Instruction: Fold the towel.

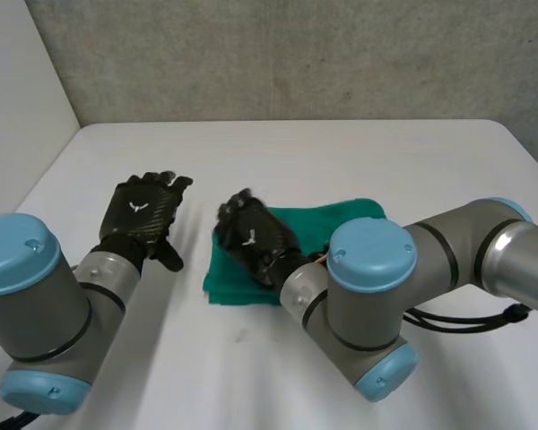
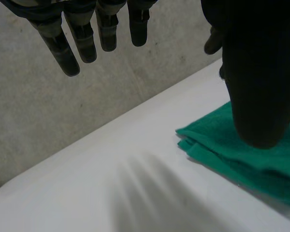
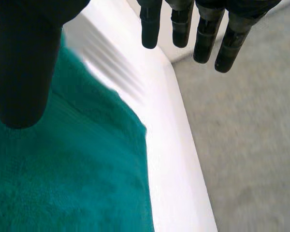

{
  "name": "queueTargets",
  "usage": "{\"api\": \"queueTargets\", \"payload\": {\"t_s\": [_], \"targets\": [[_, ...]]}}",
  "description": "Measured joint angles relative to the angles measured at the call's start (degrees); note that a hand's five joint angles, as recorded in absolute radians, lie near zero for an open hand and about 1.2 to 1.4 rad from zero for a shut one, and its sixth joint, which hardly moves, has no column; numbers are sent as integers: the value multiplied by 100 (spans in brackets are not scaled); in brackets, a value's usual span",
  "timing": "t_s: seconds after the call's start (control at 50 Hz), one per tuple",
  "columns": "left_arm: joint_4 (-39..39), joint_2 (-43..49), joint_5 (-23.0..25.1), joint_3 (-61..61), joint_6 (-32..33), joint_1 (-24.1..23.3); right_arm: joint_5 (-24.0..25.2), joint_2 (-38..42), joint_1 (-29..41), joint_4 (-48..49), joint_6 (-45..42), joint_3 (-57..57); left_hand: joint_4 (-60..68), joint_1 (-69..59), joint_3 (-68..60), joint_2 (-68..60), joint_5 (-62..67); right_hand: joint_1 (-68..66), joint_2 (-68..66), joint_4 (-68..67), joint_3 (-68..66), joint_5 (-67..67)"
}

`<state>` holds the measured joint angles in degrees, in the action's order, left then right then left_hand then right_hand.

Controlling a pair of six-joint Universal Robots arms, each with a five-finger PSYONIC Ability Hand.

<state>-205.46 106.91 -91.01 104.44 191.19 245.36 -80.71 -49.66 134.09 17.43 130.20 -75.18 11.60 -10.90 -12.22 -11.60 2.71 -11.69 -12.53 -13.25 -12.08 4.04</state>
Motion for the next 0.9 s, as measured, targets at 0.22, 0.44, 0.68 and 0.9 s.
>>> {"api": "queueTargets", "payload": {"t_s": [0.22,0.44,0.68,0.9], "targets": [[-19,624,54,-977,17,-669,-844,-702,-1106,-383,1819,-628,0,0,0,0,0,0,0,-1,0,0],[445,2165,-143,-2612,82,-1108,-531,-802,-2218,-1153,2717,-1500,0,0,0,0,0,-2737,-3110,-2873,-3128,2651],[789,1986,-558,-2271,105,-1028,-1393,-931,-2276,-671,1660,-922,0,0,0,0,0,-4327,-5512,-5488,-5557,5203],[779,1291,-603,-1529,97,-971,-1278,-479,-443,-802,448,453,0,0,0,0,0,-4327,-5512,-5488,-5557,5262]]}}
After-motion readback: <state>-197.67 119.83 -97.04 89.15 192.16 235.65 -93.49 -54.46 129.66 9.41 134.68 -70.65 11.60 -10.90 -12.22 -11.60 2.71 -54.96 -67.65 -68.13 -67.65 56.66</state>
